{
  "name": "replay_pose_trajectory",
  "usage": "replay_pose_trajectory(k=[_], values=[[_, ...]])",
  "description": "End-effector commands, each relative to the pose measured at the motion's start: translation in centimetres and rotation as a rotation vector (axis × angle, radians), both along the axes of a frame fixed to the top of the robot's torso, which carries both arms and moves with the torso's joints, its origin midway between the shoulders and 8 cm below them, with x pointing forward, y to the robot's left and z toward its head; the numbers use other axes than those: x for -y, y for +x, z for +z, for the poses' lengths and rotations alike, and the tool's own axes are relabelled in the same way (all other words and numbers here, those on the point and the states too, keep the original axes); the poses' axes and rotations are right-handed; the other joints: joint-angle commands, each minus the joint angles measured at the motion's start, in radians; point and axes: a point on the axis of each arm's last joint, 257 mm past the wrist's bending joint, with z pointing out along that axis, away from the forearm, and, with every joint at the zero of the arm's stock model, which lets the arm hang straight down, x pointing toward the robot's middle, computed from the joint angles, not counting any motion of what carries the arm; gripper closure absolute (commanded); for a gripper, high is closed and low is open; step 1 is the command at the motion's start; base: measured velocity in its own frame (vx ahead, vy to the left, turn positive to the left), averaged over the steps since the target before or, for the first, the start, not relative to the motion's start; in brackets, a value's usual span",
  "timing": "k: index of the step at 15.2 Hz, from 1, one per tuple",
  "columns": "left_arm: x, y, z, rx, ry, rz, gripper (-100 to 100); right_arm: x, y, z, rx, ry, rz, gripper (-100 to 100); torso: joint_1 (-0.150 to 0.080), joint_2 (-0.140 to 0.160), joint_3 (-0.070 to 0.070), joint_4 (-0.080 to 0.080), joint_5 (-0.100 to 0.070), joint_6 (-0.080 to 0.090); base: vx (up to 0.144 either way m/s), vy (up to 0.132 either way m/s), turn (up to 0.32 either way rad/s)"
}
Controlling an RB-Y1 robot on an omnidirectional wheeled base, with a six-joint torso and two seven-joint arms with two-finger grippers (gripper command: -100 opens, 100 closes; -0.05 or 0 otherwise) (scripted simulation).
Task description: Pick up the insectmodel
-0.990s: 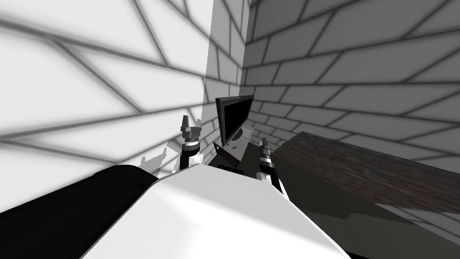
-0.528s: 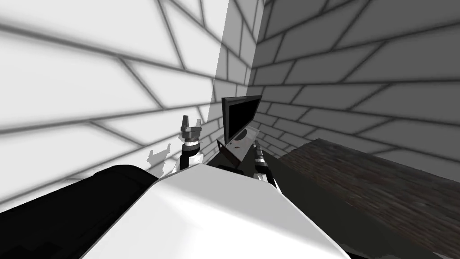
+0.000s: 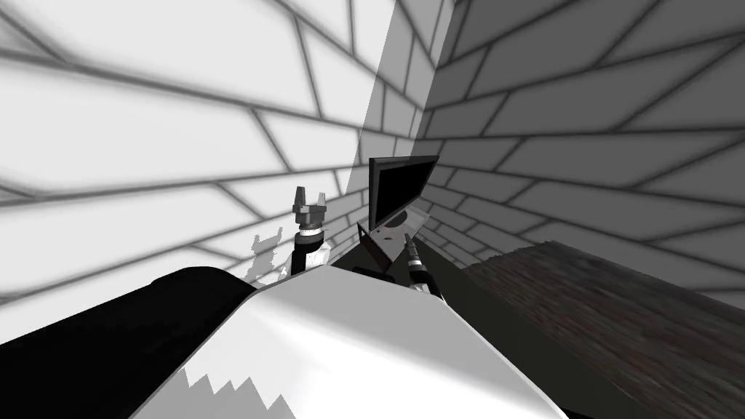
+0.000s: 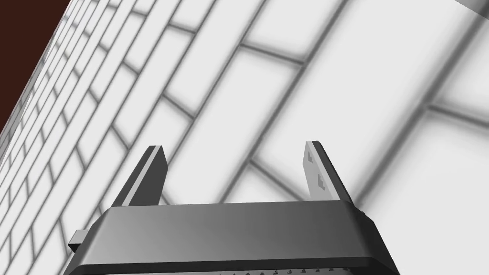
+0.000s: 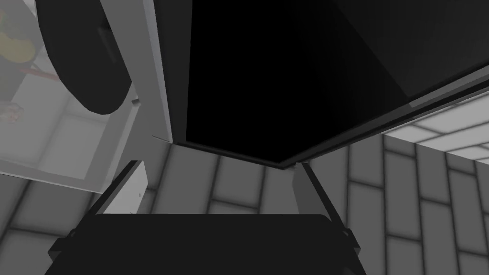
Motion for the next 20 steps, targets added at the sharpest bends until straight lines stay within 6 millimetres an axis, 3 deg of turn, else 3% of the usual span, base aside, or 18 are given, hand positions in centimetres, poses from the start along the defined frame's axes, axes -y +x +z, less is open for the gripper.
replay_pose_trajectory(k=[1,2,5,6,9,10,13,14,18,19,20], values=[[0.0,0.0,0.0,0.000,0.000,0.000,0,-0.4,0.0,-0.5,-0.015,-0.002,0.004,-100,0.000,0.000,0.000,0.000,0.000,0.000,-0.020,-0.029,0.051],[0.0,0.0,0.0,0.000,0.000,0.000,0,-1.7,-0.9,-3.9,-0.097,-0.038,0.057,-100,0.001,-0.001,0.000,0.000,0.000,0.000,-0.040,-0.037,0.314],[0.0,0.0,0.0,0.000,0.000,0.000,0,-1.6,-1.0,-4.3,-0.108,-0.032,0.052,-100,0.000,0.000,0.000,0.000,0.000,0.000,-0.042,-0.050,0.229],[0.0,0.0,0.0,0.000,0.000,0.000,0,-2.8,-2.5,-8.2,-0.196,-0.085,0.112,-100,0.001,-0.001,0.000,0.000,0.000,0.001,-0.045,-0.047,0.383],[0.0,0.0,0.0,0.000,0.000,0.000,0,-2.7,-2.5,-8.3,-0.204,-0.068,0.104,-100,0.000,0.001,0.000,0.000,0.000,0.000,-0.055,-0.053,0.232],[0.0,0.0,0.0,0.000,0.000,0.000,0,-3.5,-4.3,-11.9,-0.288,-0.124,0.165,-100,0.001,0.000,0.000,0.000,0.000,0.001,-0.048,-0.034,0.274],[0.0,0.0,0.0,0.000,0.000,0.000,0,-3.5,-4.5,-12.3,-0.303,-0.109,0.159,-100,0.000,0.000,0.000,0.000,0.000,0.000,-0.053,-0.040,0.267],[0.0,0.0,0.0,0.000,0.000,0.000,0,-3.8,-6.6,-15.8,-0.385,-0.173,0.220,-100,0.001,-0.001,0.000,0.000,0.000,0.001,-0.041,-0.036,0.332],[0.0,0.0,0.0,0.000,0.000,0.000,0,-3.9,-7.0,-16.3,-0.404,-0.155,0.216,-100,0.000,-0.001,0.000,0.000,0.000,0.001,-0.045,-0.042,0.182],[0.0,0.0,0.0,0.000,0.000,0.000,0,-3.9,-9.2,-19.2,-0.476,-0.218,0.276,-100,0.002,-0.002,-0.001,0.000,0.000,0.001,-0.037,-0.010,0.285],[0.0,0.0,0.0,0.000,0.000,0.000,0,-4.0,-9.9,-20.1,-0.500,-0.216,0.282,-100,0.002,-0.002,-0.001,0.000,0.000,0.000,-0.093,-0.056,0.460]])
